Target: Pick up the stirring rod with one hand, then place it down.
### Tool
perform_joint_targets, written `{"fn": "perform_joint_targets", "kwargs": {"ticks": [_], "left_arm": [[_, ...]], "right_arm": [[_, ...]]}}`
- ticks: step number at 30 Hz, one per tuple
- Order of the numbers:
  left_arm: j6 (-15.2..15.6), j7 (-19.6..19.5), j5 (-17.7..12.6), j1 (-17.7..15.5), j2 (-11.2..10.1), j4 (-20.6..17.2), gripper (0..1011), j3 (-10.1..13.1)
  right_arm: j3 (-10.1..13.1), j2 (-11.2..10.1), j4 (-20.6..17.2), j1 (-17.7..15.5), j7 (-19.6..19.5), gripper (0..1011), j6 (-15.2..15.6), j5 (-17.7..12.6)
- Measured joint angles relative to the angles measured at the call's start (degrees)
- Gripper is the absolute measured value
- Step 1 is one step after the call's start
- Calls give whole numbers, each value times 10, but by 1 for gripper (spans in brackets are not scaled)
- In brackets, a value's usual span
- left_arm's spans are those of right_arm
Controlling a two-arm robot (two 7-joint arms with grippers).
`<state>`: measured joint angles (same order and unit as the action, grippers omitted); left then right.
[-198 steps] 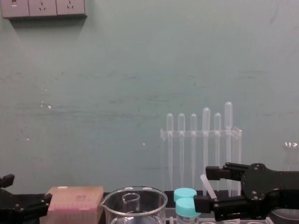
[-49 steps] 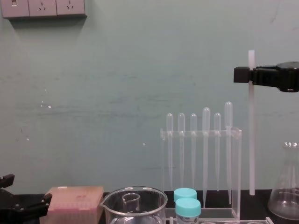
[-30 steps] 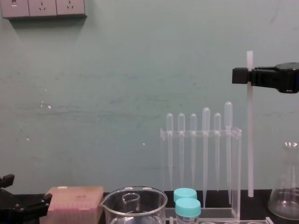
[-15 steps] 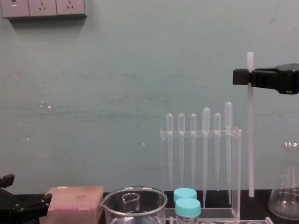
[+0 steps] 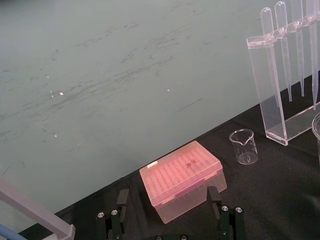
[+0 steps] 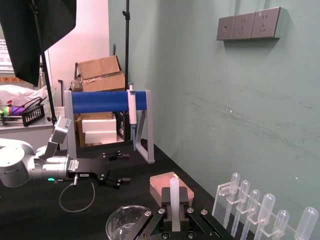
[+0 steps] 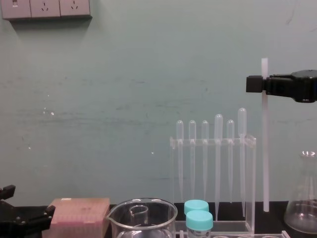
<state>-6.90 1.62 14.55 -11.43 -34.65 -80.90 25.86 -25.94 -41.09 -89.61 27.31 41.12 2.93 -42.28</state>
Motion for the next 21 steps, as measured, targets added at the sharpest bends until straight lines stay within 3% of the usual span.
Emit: {"fn": "perform_joint_targets", "kwargs": {"ticks": [21], "left_arm": [[0,0,0,0,0,0,1000,0]], "right_arm": [[-1,2,0,1,1,80,0,1]]}}
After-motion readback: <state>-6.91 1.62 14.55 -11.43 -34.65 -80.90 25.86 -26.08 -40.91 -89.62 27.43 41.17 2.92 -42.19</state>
